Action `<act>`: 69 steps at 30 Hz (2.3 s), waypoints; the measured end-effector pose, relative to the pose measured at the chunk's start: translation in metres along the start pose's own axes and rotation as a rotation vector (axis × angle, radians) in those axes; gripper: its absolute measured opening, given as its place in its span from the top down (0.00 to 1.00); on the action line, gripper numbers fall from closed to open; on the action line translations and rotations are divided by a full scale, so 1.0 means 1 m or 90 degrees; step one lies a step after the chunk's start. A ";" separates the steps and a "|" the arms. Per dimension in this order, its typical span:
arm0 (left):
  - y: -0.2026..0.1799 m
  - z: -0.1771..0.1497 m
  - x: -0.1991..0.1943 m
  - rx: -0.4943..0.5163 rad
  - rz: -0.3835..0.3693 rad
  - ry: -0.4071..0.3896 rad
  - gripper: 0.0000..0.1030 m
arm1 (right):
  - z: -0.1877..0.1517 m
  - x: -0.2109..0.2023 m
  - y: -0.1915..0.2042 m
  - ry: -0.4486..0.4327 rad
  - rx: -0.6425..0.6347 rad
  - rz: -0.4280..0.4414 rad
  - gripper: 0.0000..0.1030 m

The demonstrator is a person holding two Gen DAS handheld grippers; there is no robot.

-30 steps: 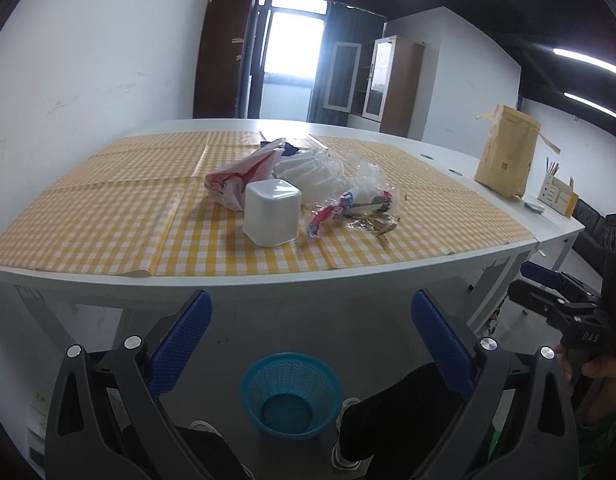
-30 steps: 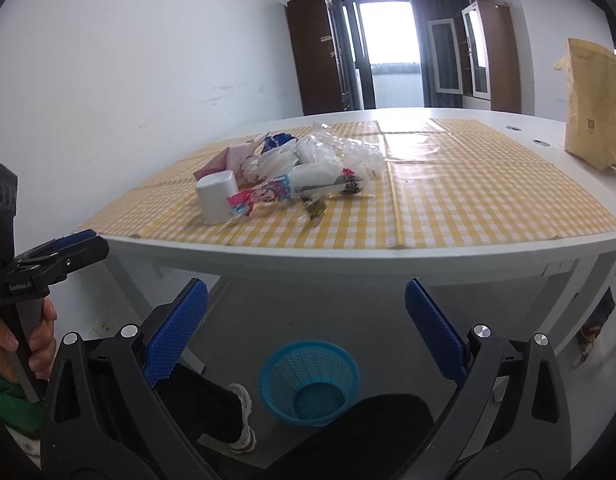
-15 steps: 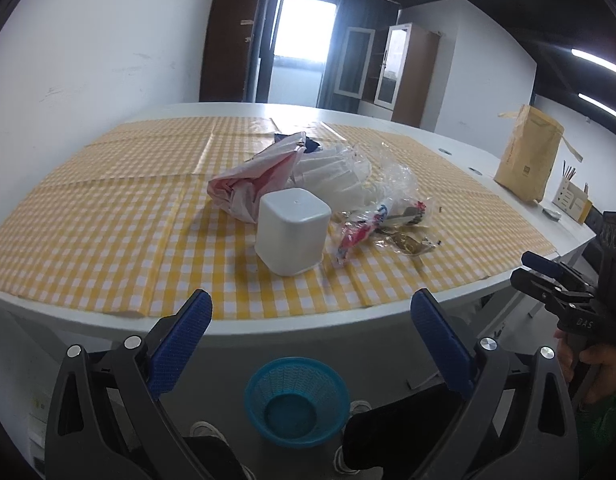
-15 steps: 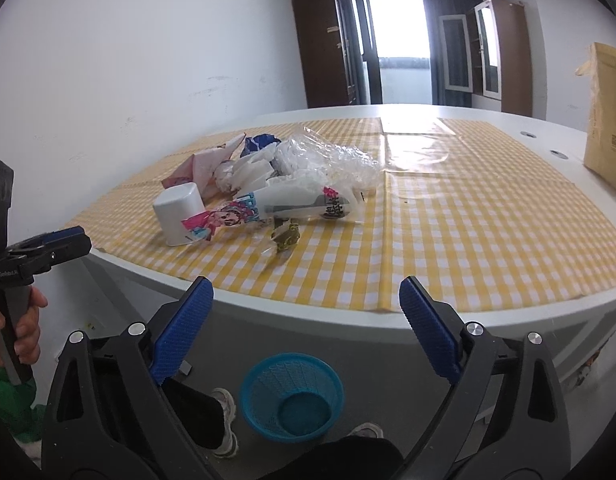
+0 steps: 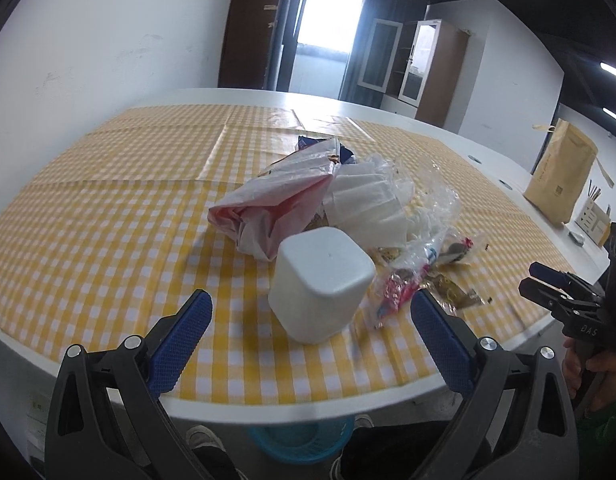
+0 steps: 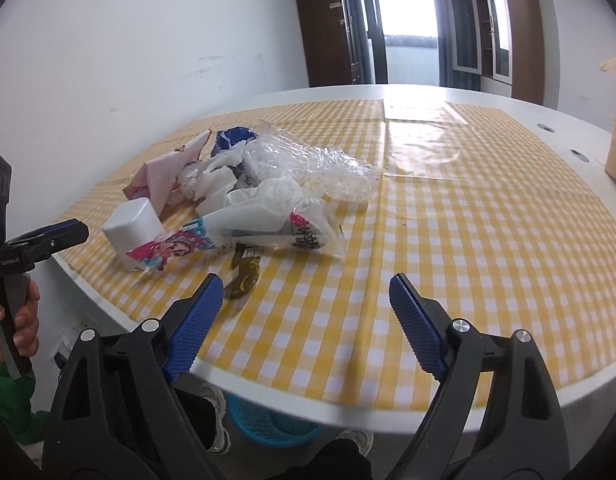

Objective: Collect trash
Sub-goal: 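Grasp the white square cup with the left tool while the right tool grasps the colorful wrapper, then carry the cup and wrapper down over the blue wastebasket with both tools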

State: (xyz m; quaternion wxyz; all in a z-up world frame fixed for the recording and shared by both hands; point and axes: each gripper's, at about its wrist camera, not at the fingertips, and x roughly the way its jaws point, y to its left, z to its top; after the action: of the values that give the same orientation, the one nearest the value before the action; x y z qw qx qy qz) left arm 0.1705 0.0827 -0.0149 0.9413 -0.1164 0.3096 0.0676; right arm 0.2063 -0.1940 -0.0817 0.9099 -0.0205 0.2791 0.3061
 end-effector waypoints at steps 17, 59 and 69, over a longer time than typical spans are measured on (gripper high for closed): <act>-0.007 0.022 0.048 0.001 0.049 0.038 0.06 | 0.041 0.076 -0.005 0.088 -0.058 0.005 0.68; 0.006 -0.071 -0.101 -0.007 0.000 -0.072 0.35 | -0.088 -0.105 0.067 -0.043 0.003 0.002 0.99; 0.003 -0.120 -0.118 0.021 -0.054 -0.031 0.35 | -0.135 -0.095 0.099 0.035 -0.012 0.017 0.99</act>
State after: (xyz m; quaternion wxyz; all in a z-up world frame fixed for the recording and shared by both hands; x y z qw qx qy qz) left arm 0.0071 0.0477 -0.0384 0.9524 -0.1120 0.2823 0.0257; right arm 0.0204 -0.1934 -0.1322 0.8976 -0.0338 0.3014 0.3199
